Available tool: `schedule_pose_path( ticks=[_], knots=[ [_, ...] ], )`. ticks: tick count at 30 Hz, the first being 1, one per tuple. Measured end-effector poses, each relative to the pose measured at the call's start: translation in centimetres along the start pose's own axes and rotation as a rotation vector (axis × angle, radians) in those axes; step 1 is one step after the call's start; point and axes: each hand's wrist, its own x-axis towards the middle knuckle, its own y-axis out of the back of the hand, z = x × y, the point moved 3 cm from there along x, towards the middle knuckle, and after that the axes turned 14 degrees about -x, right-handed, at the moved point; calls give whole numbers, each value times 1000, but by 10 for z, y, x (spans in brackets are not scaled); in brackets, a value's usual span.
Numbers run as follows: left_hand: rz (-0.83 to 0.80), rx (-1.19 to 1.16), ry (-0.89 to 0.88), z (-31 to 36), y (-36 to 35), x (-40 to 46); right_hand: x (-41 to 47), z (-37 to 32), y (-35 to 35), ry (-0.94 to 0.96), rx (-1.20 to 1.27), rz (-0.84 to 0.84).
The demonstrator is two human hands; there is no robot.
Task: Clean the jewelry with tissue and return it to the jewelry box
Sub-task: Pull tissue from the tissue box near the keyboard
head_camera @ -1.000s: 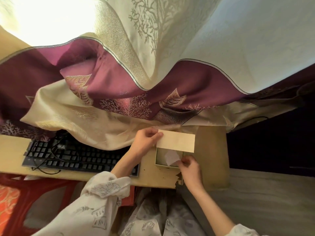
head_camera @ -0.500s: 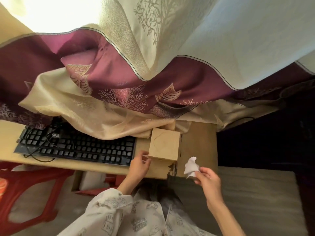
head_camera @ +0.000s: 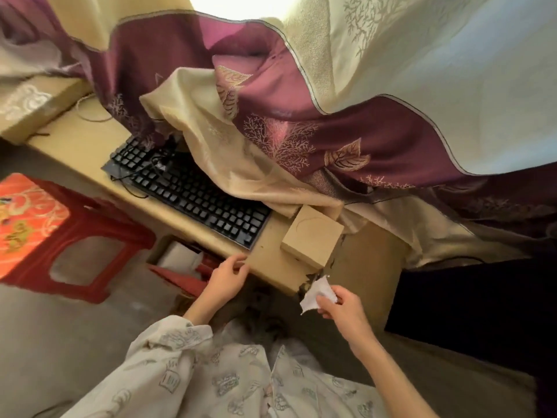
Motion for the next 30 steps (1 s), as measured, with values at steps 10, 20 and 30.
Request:
schedule_pose_path(
  ticks=[10, 20, 30],
  knots=[
    [435, -472, 133, -128, 26, -163, -35, 0, -59, 270, -379, -221],
    [655, -757, 237, -220, 47, -293, -93, -41, -175, 524, -596, -421],
    [730, -781, 290, -340, 151, -389, -179, -61, -355, 617, -769, -568]
  ],
)
